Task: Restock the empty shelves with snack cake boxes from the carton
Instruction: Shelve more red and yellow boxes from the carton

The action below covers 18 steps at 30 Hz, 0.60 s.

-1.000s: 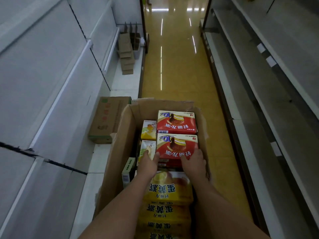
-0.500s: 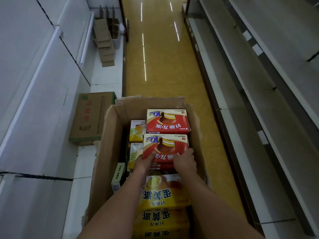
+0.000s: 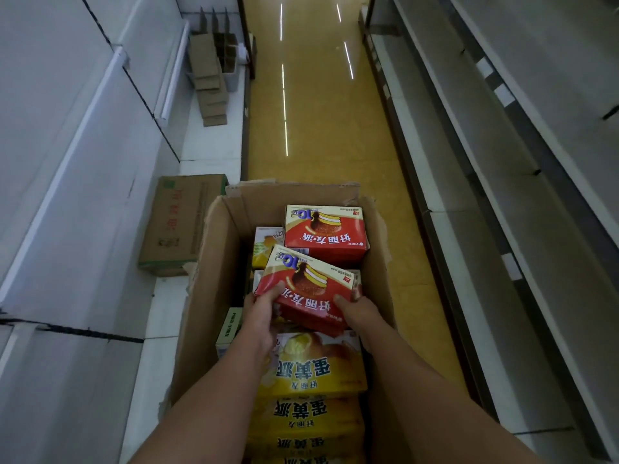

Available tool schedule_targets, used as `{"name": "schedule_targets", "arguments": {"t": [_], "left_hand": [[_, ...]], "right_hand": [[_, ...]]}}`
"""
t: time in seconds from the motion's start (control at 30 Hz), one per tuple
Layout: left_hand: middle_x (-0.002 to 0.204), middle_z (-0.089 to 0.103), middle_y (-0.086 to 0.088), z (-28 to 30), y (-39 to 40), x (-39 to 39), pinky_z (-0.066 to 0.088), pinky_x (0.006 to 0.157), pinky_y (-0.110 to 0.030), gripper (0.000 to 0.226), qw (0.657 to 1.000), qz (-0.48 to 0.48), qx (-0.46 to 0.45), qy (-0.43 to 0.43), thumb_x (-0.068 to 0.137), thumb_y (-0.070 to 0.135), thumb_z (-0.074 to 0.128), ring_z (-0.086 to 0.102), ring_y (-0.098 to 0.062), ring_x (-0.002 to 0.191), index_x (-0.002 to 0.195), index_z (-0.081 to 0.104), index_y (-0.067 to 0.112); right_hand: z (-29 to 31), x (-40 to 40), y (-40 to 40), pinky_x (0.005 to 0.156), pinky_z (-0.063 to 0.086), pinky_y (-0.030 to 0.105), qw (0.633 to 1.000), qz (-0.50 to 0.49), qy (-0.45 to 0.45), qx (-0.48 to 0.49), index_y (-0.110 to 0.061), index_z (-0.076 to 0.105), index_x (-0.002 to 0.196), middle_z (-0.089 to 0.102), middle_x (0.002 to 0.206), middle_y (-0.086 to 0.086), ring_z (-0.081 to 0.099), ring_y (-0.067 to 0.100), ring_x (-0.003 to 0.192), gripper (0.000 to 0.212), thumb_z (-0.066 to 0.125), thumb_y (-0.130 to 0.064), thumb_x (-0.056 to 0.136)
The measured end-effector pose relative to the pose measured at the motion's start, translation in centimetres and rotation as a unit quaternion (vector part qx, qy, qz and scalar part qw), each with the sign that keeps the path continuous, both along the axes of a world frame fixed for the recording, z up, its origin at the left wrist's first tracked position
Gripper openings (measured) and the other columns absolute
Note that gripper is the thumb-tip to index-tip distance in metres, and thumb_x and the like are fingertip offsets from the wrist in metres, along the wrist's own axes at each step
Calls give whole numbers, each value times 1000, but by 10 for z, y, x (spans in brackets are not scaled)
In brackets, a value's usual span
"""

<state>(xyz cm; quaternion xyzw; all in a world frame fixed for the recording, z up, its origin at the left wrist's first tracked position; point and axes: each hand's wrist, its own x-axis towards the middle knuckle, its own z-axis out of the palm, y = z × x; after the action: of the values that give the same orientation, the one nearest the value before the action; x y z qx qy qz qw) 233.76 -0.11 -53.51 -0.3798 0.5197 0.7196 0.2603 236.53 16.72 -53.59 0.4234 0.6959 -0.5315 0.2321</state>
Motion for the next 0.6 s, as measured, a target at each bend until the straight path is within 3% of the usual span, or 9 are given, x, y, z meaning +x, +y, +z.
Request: {"name": "schedule_targets", "arguments": {"t": [0.1, 0.17, 0.3, 0.4, 0.5, 0.6], "left_hand": [[97, 67, -11, 27, -2, 0, 57, 69, -45, 54, 999, -6, -10, 38, 78, 20, 73, 67, -28, 83, 126, 50, 15], [100, 69, -13, 45, -3, 0, 54, 65, -38, 52, 997, -48, -7, 54, 77, 22, 72, 67, -29, 86, 125, 52, 15], [104, 71, -11, 86, 2, 5, 51, 70, -35, 51, 991, -106, -6, 79, 76, 33, 73, 66, -28, 94, 121, 58, 15], [102, 72, -14, 125, 16, 14, 54, 70, -35, 56, 991, -88, 4, 99, 75, 45, 73, 69, -28, 90, 118, 62, 10], [96, 73, -16, 161, 38, 27, 54, 71, -38, 58, 987, -101, 53, 115, 83, 65, 51, 68, -30, 89, 104, 66, 12], [95, 72, -17, 186, 60, 41, 54, 81, -44, 58, 980, -131, 57, 141, 88, 65, 44, 68, -32, 91, 103, 65, 13]], "right_hand": [[25, 2, 4, 98, 45, 48, 991, 67, 33, 110, -5, 38, 135, 48, 134, 16, 52, 34, 119, 75, 67, -48, 81], [50, 4, 6, 100, 43, 47, 983, 115, 53, 130, -10, 37, 135, 47, 135, 12, 50, 32, 122, 85, 67, -60, 74], [96, 11, 13, 93, 52, 42, 983, 146, 111, -1, -16, 56, 116, 65, 116, 2, 65, 21, 101, 57, 71, -55, 76], [132, 24, 19, 89, 55, 39, 976, 141, 164, -18, -22, 61, 105, 70, 103, -2, 69, 17, 92, 40, 72, -49, 77], [159, 40, 29, 90, 54, 41, 973, 79, 210, -48, -20, 61, 106, 70, 101, 1, 69, 20, 93, 34, 71, -42, 81], [186, 61, 50, 79, 57, 34, 973, 40, 219, -57, -17, 57, 114, 70, 103, 3, 68, 20, 90, 40, 66, -43, 85]]}}
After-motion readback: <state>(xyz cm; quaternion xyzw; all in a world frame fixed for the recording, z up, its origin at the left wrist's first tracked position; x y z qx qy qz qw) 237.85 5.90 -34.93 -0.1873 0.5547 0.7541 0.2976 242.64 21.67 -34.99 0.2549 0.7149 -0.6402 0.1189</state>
